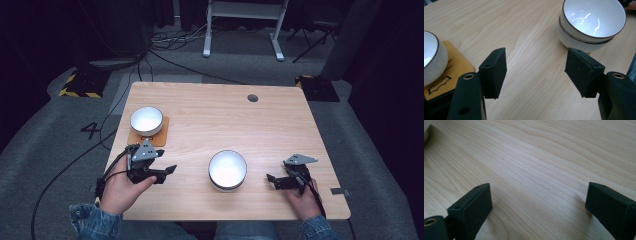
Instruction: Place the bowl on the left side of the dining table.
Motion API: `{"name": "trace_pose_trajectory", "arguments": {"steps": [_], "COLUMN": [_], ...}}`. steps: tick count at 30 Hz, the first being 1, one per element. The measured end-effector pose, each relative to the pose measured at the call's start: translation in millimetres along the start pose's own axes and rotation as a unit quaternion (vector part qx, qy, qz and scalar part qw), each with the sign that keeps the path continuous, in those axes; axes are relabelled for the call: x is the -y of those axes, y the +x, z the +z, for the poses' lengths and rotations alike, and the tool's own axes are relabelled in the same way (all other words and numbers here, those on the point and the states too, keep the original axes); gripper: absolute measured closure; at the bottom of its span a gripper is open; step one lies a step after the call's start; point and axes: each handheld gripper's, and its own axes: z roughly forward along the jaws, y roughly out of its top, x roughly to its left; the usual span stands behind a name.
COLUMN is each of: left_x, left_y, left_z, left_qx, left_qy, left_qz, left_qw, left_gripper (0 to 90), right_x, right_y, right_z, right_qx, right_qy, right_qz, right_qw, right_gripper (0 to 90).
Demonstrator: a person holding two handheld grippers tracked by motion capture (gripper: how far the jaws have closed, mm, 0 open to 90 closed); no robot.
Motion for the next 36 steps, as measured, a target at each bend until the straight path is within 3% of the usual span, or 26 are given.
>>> {"name": "trace_pose_trajectory", "arguments": {"steps": [5,7,8,13,16,24,27,29,36], "left_x": [9.7,13.6,15.0,20.5,22.3,31.2,35.2,38.2,46.4], "left_y": [-9.4,-11.7,-11.0,-13.8,-14.2,-16.8,-16.9,-18.3,-22.1], "left_z": [0.9,2.0,2.7,8.2,13.7,32.3,42.3,48.5,62.5], "left_qx": [0.011,0.017,0.017,0.028,0.025,0.030,0.028,0.038,0.069], "left_qy": [-0.003,-0.006,-0.009,-0.006,0.006,0.031,0.048,0.056,0.069], "left_qz": [0.006,-0.002,0.006,-0.007,0.000,-0.010,0.002,-0.005,0.004], "left_qw": [0.9999,0.9998,0.9998,0.9996,0.9997,0.9990,0.9985,0.9977,0.9953], "left_gripper": [33.9,33.9,33.9,33.9,33.9,33.9,33.9,33.9,33.6], "right_x": [0.0,0.0,0.0,0.0,0.0,0.0,0.0,0.0,0.0], "right_y": [0.0,0.0,0.0,0.0,0.0,0.0,0.0,0.0,0.0], "right_z": [0.0,0.0,0.0,0.0,0.0,0.0,0.0,0.0,0.0], "right_qx": [0.000,0.000,0.000,0.000,0.000,0.000,0.000,0.000,0.000], "right_qy": [0.000,0.000,0.000,0.000,0.000,0.000,0.000,0.000,0.000], "right_qz": [0.000,0.000,0.000,0.000,0.000,0.000,0.000,0.000,0.000], "right_qw": [1.0000,1.0000,1.0000,1.0000,1.0000,1.0000,1.0000,1.0000,1.0000], "right_gripper": [6.8,6.8,6.8,6.8,6.8,6.8,6.8,6.8,6.8]}}
